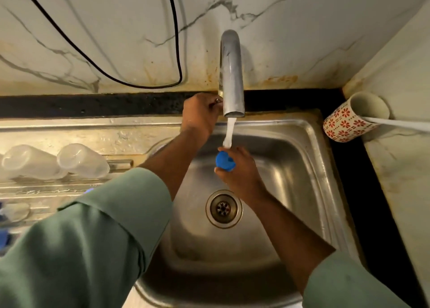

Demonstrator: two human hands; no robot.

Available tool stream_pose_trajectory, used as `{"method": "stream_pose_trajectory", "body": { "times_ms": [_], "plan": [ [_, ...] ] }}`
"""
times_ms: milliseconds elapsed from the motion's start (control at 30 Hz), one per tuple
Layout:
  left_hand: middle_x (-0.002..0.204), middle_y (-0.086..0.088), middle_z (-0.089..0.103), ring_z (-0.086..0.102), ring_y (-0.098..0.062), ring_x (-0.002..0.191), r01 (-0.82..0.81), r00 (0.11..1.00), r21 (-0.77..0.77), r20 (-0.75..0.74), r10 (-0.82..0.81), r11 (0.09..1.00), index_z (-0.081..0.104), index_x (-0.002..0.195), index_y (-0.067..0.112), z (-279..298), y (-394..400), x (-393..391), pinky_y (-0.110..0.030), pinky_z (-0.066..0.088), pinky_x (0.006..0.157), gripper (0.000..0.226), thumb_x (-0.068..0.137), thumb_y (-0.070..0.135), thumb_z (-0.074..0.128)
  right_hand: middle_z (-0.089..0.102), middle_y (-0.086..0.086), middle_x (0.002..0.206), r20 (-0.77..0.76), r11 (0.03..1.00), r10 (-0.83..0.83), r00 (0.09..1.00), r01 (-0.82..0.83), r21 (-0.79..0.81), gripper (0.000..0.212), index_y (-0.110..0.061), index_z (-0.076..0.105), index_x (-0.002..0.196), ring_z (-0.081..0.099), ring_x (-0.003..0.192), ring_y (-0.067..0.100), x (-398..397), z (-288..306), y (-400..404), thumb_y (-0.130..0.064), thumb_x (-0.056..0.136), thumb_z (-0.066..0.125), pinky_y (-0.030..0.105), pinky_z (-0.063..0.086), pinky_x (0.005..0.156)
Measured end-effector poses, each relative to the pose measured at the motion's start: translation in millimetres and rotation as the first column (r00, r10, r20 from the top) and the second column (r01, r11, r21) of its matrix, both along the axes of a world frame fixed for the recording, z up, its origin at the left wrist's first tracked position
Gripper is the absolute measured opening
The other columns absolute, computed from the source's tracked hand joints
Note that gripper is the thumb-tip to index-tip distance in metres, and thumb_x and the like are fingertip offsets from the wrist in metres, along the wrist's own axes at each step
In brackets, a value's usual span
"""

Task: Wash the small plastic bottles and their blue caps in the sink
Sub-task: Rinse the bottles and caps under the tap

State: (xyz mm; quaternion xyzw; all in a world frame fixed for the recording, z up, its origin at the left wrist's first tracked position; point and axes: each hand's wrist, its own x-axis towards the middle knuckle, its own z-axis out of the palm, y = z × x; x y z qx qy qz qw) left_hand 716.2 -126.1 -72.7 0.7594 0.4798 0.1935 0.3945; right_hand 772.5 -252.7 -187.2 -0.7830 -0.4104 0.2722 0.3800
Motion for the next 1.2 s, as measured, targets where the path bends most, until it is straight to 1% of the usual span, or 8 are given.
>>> {"method": "stream_pose_trajectory", "body": {
  "times_ms": [167, 400, 533, 667, 867, 967, 1067, 1200],
  "plan": [
    [0.104, -0.02, 0.071, 0.065, -0.037, 0.105, -0.026, 1.0, -0.051, -0.009, 0.026, 0.998, 0.072, 0.104, -0.002, -9, 12, 8, -0.036, 0.051, 0.087, 0.016, 0.091, 0.005, 0.067, 0.06, -0.004, 0.112, -0.078, 0.995, -0.077, 0.994, 0.071, -0.077, 0.049, -0.02, 0.061, 0.124, 0.059, 0.105, 0.013, -2, -19, 11, -0.019, 0.079, 0.078, 0.026, 0.049, 0.09],
    [0.097, -0.001, 0.059, 0.055, -0.014, 0.088, -0.017, 0.994, -0.016, -0.106, 0.016, 1.0, 0.066, 0.117, 0.008, -2, 13, 12, -0.022, 0.041, 0.075, 0.022, 0.098, 0.016, 0.06, 0.063, -0.014, 0.094, -0.283, 0.988, -0.109, 0.953, 0.072, -0.137, 0.037, -0.018, 0.065, 0.111, 0.066, 0.095, 0.012, -2, -34, 3, -0.013, 0.077, 0.081, 0.003, 0.049, 0.068],
    [0.098, -0.001, 0.054, 0.052, -0.015, 0.091, -0.009, 0.993, -0.036, -0.117, 0.004, 0.999, 0.063, 0.12, 0.009, -4, 11, 13, -0.024, 0.042, 0.081, 0.025, 0.096, 0.018, 0.063, 0.068, 0.008, 0.103, -0.632, 0.943, -0.326, 0.703, 0.199, -0.266, 0.032, -0.01, 0.065, 0.114, 0.068, 0.09, 0.024, -2, -40, 10, -0.023, 0.086, 0.072, 0.034, 0.057, 0.073],
    [0.103, -0.005, 0.059, 0.055, -0.018, 0.095, -0.011, 0.995, -0.043, -0.096, 0.007, 0.999, 0.063, 0.12, 0.008, -4, 11, 13, -0.028, 0.046, 0.088, 0.026, 0.096, 0.016, 0.064, 0.065, 0.011, 0.084, -0.839, 0.863, -0.498, 0.22, 0.219, -0.455, 0.032, -0.01, 0.064, 0.092, 0.053, 0.052, 0.016, -7, -38, 18, -0.042, 0.094, 0.056, 0.023, 0.038, 0.048],
    [0.096, -0.002, 0.051, 0.057, -0.022, 0.097, -0.04, 0.997, -0.076, -0.067, 0.035, 0.996, 0.063, 0.118, 0.007, -2, 9, 14, -0.031, 0.05, 0.091, 0.023, 0.095, 0.012, 0.064, 0.061, 0.013, 0.083, -0.891, 0.873, -0.449, 0.062, 0.242, -0.423, 0.008, -0.01, 0.062, 0.085, 0.063, 0.058, 0.021, -12, -34, 37, -0.014, 0.087, 0.068, 0.03, 0.056, 0.055],
    [0.096, -0.001, 0.049, 0.054, -0.019, 0.095, -0.037, 0.997, -0.072, -0.064, 0.033, 0.997, 0.062, 0.12, 0.007, -2, 8, 13, -0.028, 0.048, 0.089, 0.026, 0.095, 0.011, 0.064, 0.06, 0.013, 0.08, -0.823, 0.916, -0.399, 0.404, 0.152, -0.37, 0.016, -0.011, 0.059, 0.088, 0.059, 0.06, 0.022, -14, -35, 40, -0.004, 0.082, 0.073, 0.028, 0.051, 0.05],
    [0.098, -0.001, 0.048, 0.051, -0.018, 0.096, -0.036, 0.998, -0.083, -0.053, 0.031, 0.996, 0.06, 0.122, 0.006, -4, 8, 14, -0.031, 0.048, 0.092, 0.029, 0.094, 0.011, 0.065, 0.053, 0.006, 0.063, -0.559, 0.881, -0.351, 0.751, 0.062, -0.47, 0.028, -0.01, 0.056, 0.083, 0.049, 0.053, 0.016, -11, -29, 42, -0.033, 0.087, 0.071, 0.024, 0.038, 0.047],
    [0.104, -0.004, 0.057, 0.054, -0.017, 0.097, -0.048, 0.996, -0.062, -0.072, 0.043, 0.997, 0.06, 0.123, 0.007, -6, 10, 15, -0.029, 0.048, 0.092, 0.029, 0.095, 0.013, 0.064, 0.064, 0.008, 0.091, -0.513, 0.866, -0.158, 0.844, -0.131, -0.483, 0.038, -0.01, 0.062, 0.106, 0.064, 0.084, 0.022, 3, -37, 37, -0.018, 0.075, 0.082, 0.033, 0.057, 0.068]
  ]
}}
